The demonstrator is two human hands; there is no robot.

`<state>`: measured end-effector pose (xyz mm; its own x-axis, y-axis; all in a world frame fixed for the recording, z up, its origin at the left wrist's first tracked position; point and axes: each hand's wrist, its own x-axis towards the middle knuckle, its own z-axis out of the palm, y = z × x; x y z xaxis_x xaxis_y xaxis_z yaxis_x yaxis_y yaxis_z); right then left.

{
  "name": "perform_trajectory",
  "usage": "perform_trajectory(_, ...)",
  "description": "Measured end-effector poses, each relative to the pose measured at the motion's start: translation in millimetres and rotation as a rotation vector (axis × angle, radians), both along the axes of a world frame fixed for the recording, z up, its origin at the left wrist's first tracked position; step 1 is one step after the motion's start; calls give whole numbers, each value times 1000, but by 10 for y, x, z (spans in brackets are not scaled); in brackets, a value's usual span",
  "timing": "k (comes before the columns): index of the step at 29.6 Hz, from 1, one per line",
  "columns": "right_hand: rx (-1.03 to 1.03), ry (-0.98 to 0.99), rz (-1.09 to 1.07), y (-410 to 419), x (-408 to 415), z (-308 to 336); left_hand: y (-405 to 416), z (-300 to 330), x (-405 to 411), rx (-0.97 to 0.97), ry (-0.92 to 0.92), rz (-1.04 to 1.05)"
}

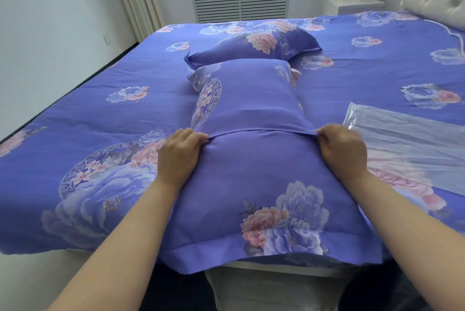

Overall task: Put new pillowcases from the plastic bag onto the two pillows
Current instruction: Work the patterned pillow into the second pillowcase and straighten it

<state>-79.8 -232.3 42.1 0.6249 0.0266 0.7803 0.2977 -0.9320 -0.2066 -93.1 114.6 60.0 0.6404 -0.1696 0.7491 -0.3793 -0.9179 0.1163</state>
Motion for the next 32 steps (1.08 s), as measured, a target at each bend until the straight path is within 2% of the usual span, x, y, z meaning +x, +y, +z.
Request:
perform_trajectory(2,-9,202,-35,5,-69,-79,7,-77,-65,7,92,4)
perform_trajectory(4,93,317,-56,14,-88,-8,7,-17,-85,-20,120,26)
perform_trajectory(8,294,122,38,422,24,466,-415,373,46,-162,33,-38)
perform_trajectory(10,330,170,110,776,159,591,-864,515,120,-242,177,-198)
perform_trajectory(12,324,404,65,944,326,524,-1177,487,186,-167,424,-214)
perform_trajectory(15,511,926,-172,633,408,232,-1041,198,292,1,680,51)
perform_trajectory(17,744,1202,-197,322,326,51,-768,7,281,-110,791,140)
perform_trajectory(18,872,1302,-128,216,279,-4,-659,-64,272,-201,829,150)
perform_trajectory(21,1182,1419,146,134,214,-49,-518,-175,235,-411,854,122)
perform_trajectory(23,1242,1330,243,255,218,96,-456,-150,213,-490,809,69)
perform_trajectory(24,1227,1225,235,342,219,223,-405,-112,216,-558,794,13)
perform_trajectory(26,1177,915,200,504,285,543,-289,-24,201,-749,783,-139)
perform_trajectory(28,1078,594,272,710,384,1014,-191,82,142,-920,792,-297)
perform_trajectory(30,890,362,393,1035,441,1531,-161,156,102,-994,841,-411)
perform_trajectory(32,574,239,488,1457,427,1983,-179,205,99,-1055,837,-459)
